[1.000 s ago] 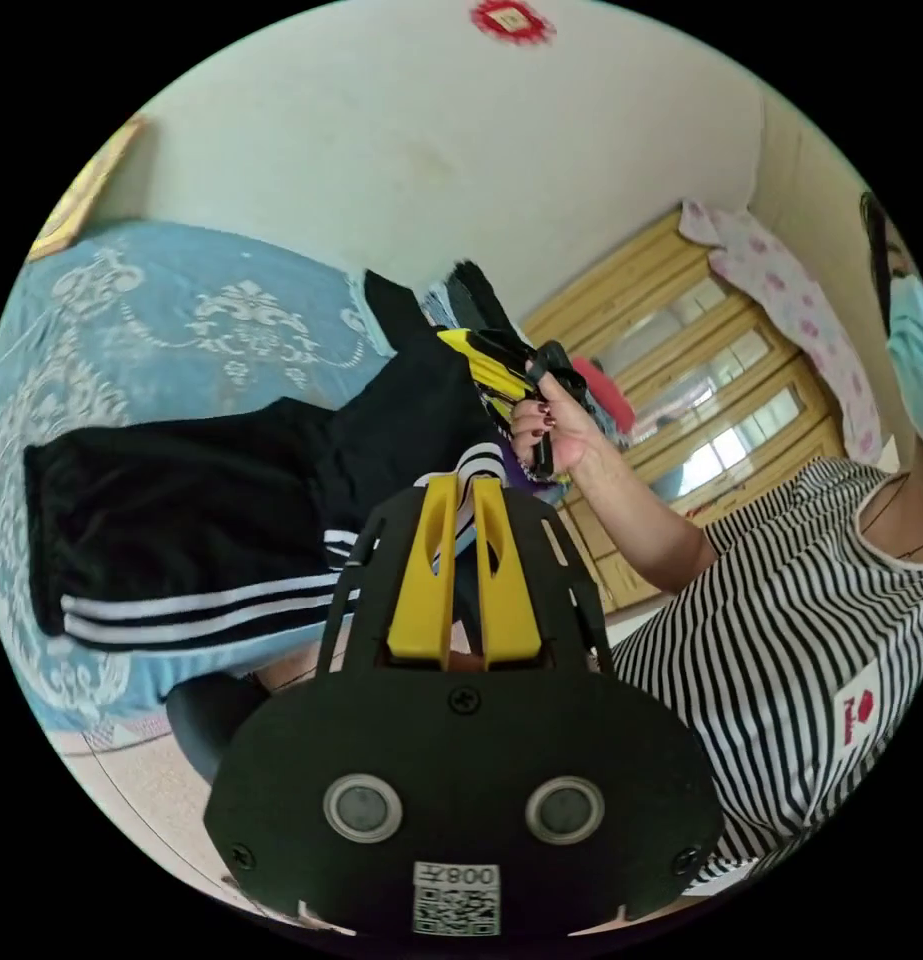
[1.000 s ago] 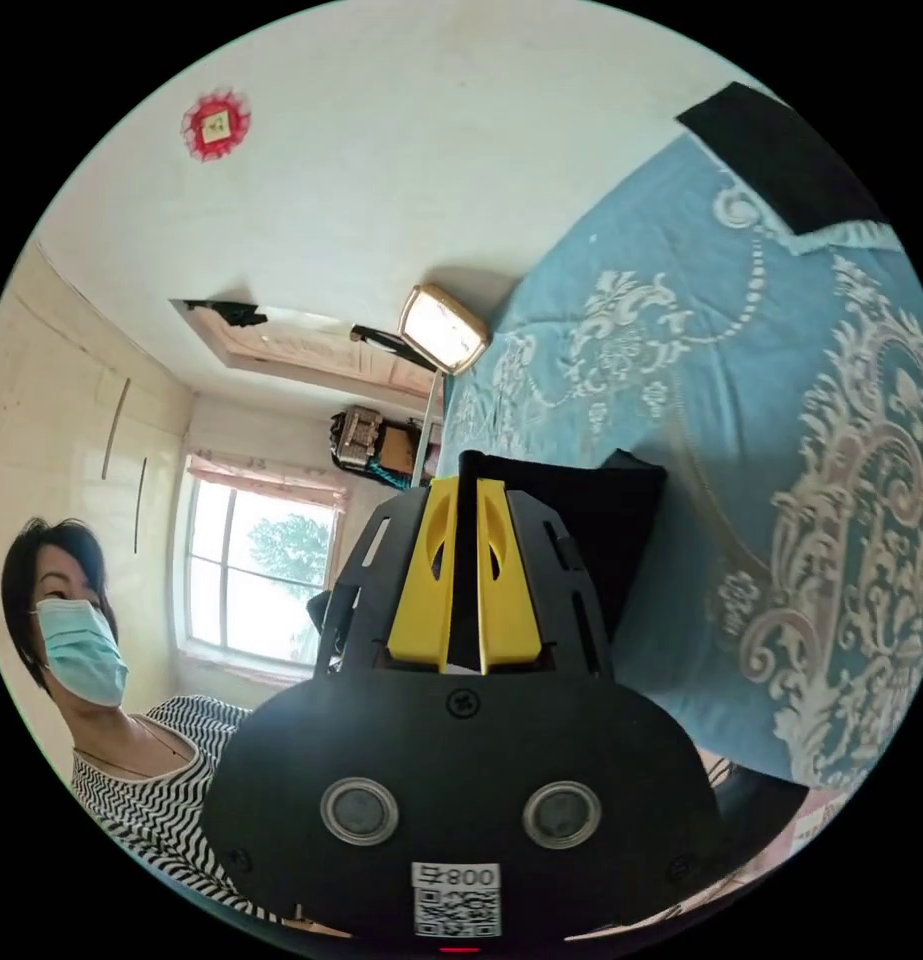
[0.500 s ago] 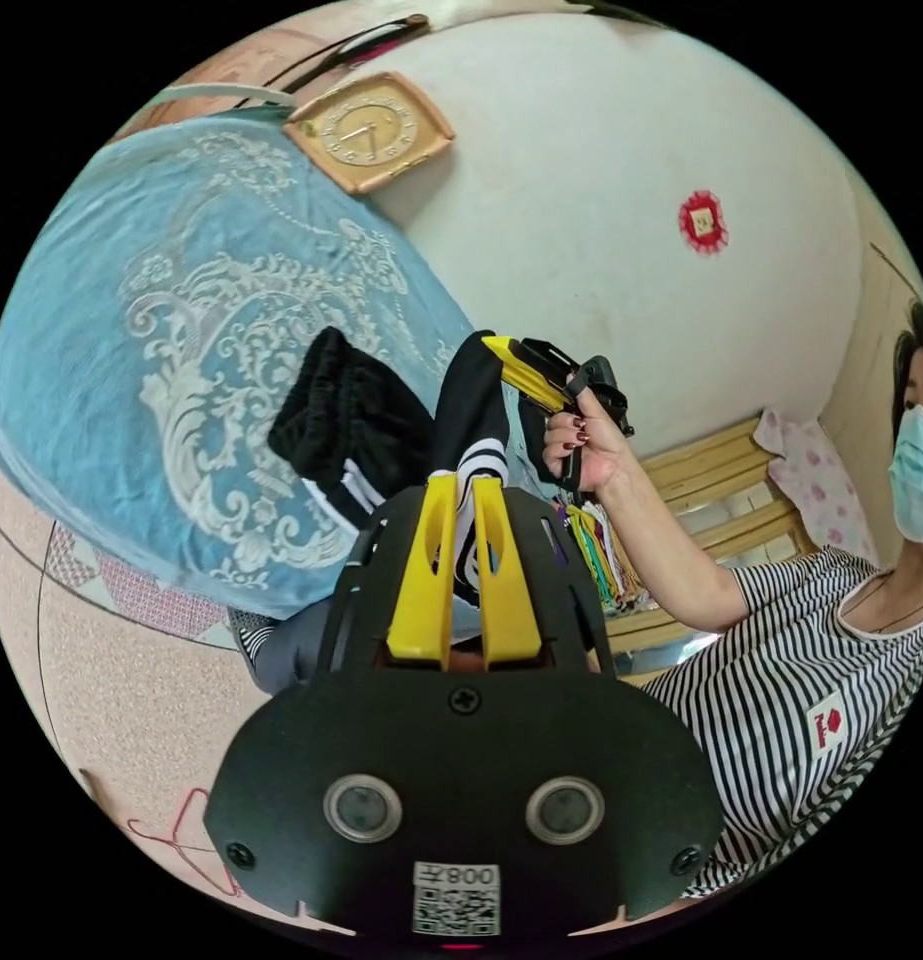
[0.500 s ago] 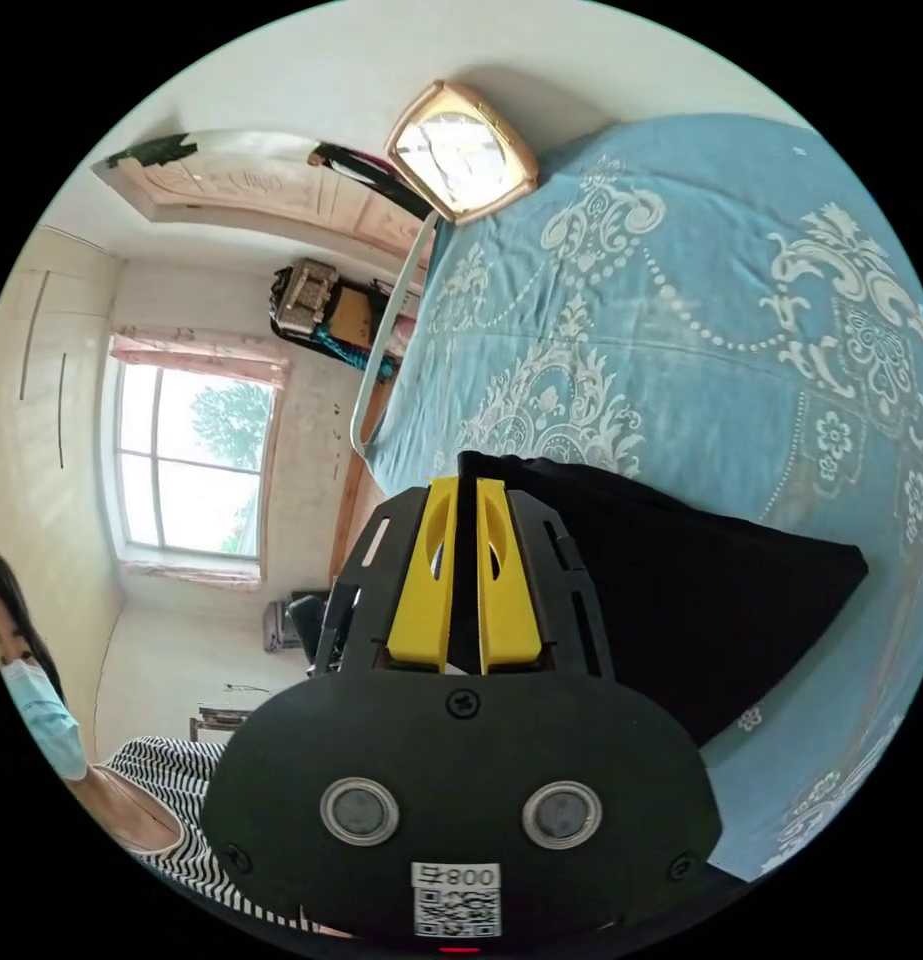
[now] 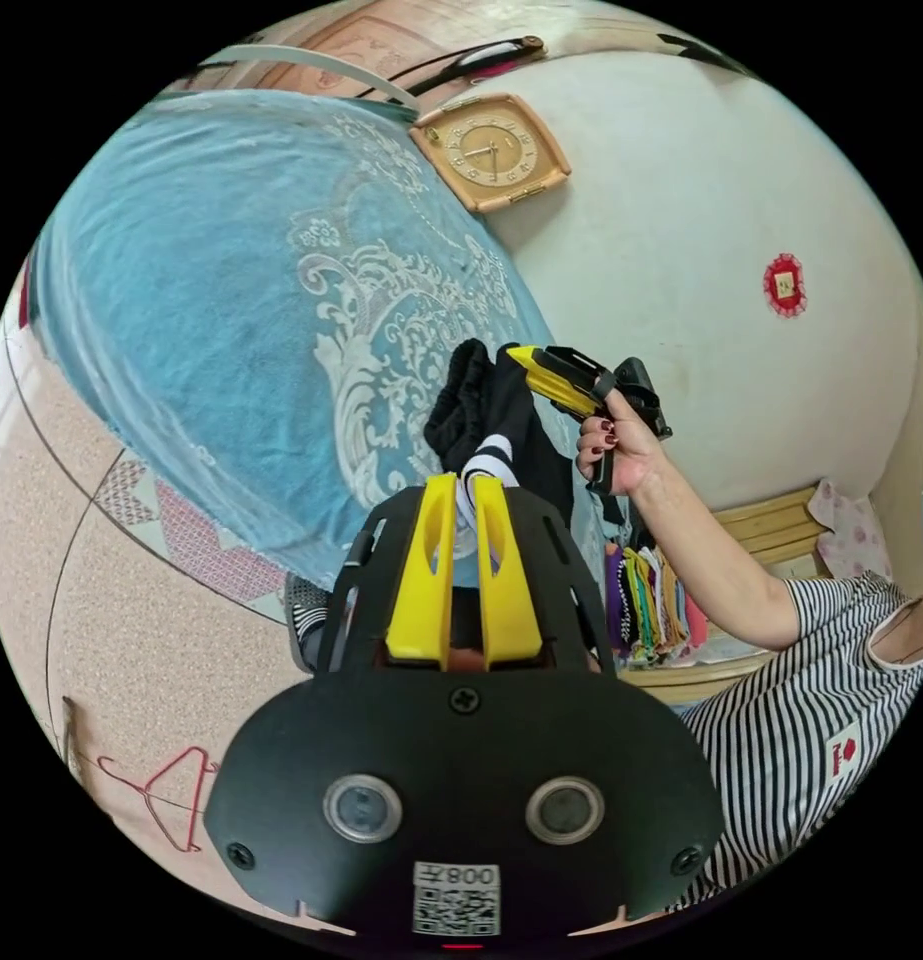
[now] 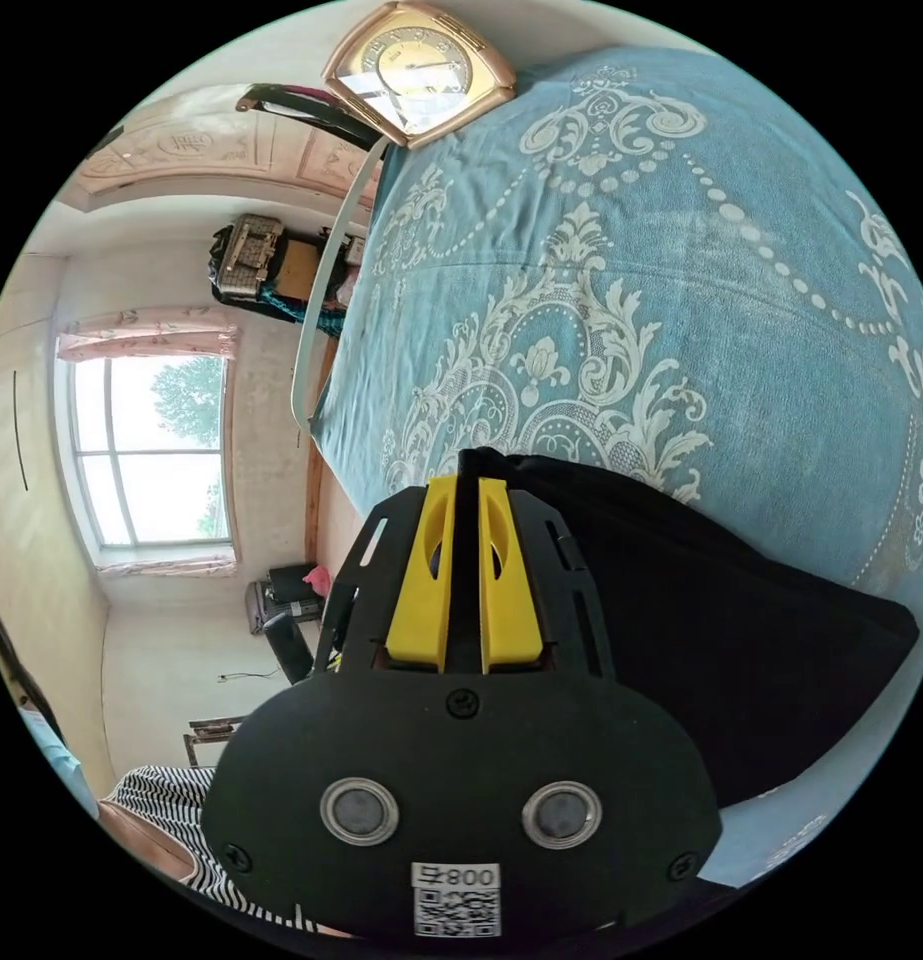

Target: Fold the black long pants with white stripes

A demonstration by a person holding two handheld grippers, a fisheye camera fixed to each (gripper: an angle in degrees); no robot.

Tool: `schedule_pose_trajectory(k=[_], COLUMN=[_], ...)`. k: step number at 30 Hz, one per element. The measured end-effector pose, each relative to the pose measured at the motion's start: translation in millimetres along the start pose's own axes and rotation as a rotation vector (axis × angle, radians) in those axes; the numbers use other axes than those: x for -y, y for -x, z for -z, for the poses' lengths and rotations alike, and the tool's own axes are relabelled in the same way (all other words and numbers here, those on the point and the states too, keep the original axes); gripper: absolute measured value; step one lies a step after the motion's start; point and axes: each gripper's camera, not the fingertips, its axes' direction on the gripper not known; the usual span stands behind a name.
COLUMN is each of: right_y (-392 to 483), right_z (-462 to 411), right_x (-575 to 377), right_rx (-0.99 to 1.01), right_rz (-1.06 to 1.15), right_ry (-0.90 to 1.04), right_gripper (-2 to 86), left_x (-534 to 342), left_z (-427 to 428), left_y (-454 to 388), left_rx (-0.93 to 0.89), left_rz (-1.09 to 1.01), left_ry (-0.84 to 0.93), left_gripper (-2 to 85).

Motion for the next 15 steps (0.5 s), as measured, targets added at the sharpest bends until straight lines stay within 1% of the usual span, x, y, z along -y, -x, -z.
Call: schedule_pose_trajectory(k=[3,5,6,9,11,13,15], right_y=[21.1,41.7,47.1,74.4,94.5,106.9,118.6], right_z=[5.5,15.4,18.0,25.9,29.8,33.0,37.2], right_x=[6.8,6.8,6.2,4.4,5.1,7.6,9.8], right_rx=[-0.004,-0.007,-0.01,-0.029,-0.066,-0.069,-0.062], right_rz=[0.024,0.077,0.089,0.147,0.187,0.2,0.219], right_ry=[-0.011,-0.033,-0.043,-0.058,-0.064,-0.065,-0.069], right_gripper=[2.8,2.8,2.8,2.8,2.8,2.7,2.6], left_x=[-12.2,-16.6,-17.5,-14.0,-12.3,-12.2,-13.9], left_z=[18.3,23.2,21.7,-1.8,-21.6,-42.9,-46.2], left_y=[-7.7,-20.2,-31.5,-57.2,-65.8,-67.6,-65.4], left_rx=[0.044,0.026,0.001,0.006,0.072,0.226,0.245], left_rz=[-0.011,-0.057,-0.113,-0.239,-0.281,-0.295,-0.273], left_ry=[-0.078,-0.105,-0.103,-0.015,0.044,0.096,0.088], left_gripper=[1.2,0.7,0.5,0.3,0.2,0.2,0.1])
